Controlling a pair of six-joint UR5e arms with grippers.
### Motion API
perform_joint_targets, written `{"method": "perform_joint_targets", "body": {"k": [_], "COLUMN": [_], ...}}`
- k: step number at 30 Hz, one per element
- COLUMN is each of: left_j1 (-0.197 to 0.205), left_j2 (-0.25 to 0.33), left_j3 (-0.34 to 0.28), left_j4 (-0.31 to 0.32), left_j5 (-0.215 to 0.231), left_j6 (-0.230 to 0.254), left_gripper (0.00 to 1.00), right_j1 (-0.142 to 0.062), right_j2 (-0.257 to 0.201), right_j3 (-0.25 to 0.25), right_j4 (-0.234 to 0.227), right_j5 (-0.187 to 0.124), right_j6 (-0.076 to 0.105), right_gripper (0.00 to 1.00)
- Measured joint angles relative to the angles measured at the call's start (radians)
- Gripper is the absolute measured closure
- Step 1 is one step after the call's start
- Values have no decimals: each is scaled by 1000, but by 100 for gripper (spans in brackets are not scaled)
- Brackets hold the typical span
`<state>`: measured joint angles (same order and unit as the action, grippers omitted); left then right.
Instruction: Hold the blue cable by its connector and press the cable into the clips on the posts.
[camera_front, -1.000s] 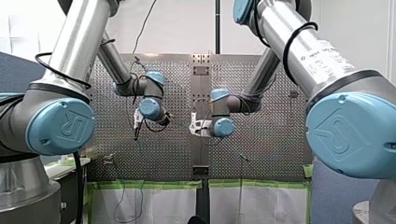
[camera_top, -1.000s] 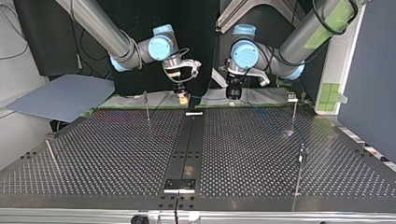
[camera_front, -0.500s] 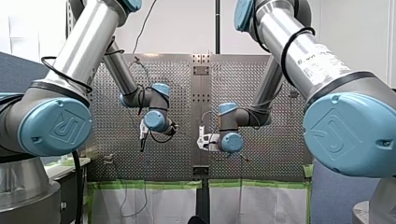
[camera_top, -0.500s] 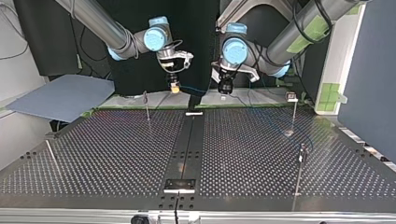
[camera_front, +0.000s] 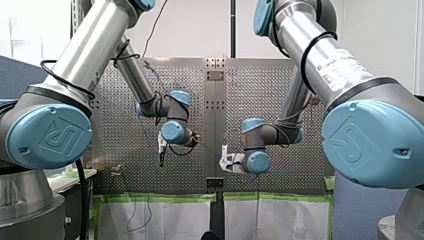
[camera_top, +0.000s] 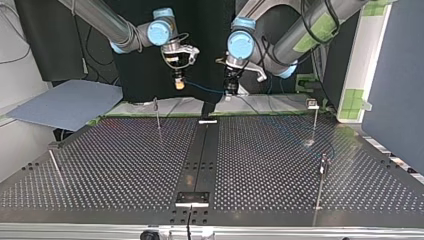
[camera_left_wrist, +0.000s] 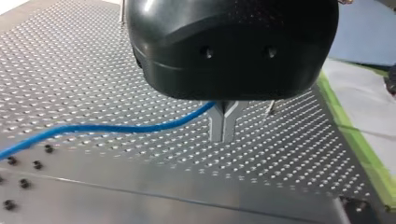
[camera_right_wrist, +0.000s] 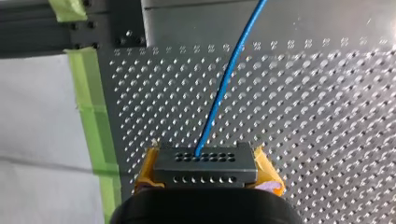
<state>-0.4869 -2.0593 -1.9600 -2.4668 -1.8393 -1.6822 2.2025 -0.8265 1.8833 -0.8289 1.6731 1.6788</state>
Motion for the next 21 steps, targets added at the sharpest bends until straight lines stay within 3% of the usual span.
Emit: {"method": "perform_joint_targets", "body": {"k": [10,21], "left_j1": [-16,-46], "left_j2": [-83,-172], "left_j3": [21,53], "left_j4": [73,117], "left_j5": [8,6], "left_j6": [-18,-34], "left_gripper": [100,100], "right_j1": [-32,-86], "right_j2": [47,101], "right_j3": [14,15], "right_j4": [-49,-85], "right_j5": [1,4], "right_j6": [17,25], "right_gripper": [100,100]}}
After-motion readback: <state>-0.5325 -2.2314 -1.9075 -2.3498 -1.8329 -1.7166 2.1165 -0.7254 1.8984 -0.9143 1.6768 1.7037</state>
